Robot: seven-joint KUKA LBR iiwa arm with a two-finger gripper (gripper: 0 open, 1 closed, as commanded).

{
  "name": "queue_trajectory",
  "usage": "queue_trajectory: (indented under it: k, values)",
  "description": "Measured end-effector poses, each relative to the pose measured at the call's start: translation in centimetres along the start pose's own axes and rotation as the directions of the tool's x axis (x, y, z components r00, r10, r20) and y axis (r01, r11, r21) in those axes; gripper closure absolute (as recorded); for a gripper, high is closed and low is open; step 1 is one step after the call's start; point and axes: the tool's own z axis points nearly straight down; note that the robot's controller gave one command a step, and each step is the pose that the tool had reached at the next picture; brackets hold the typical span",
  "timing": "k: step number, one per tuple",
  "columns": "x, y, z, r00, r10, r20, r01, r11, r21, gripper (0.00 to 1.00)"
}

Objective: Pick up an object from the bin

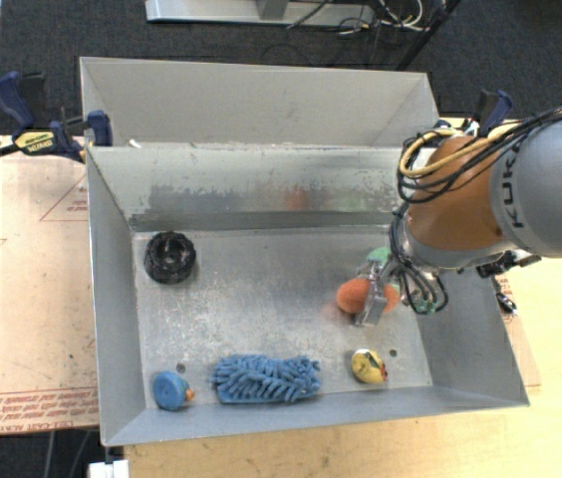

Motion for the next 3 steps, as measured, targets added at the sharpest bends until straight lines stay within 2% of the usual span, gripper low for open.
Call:
queue_trajectory:
  k: [1,2,3]
  values:
    - [0.0,0.0,0.0,1.000,0.000,0.000,0.000,1.000,0.000,1.00]
    - [0.4,0.2,-11.8,1.000,-0.029,0.003,0.029,1.000,-0.001,1.00]
    - [0.4,0.2,-11.8,1.000,-0.029,0.003,0.029,1.000,-0.001,1.00]
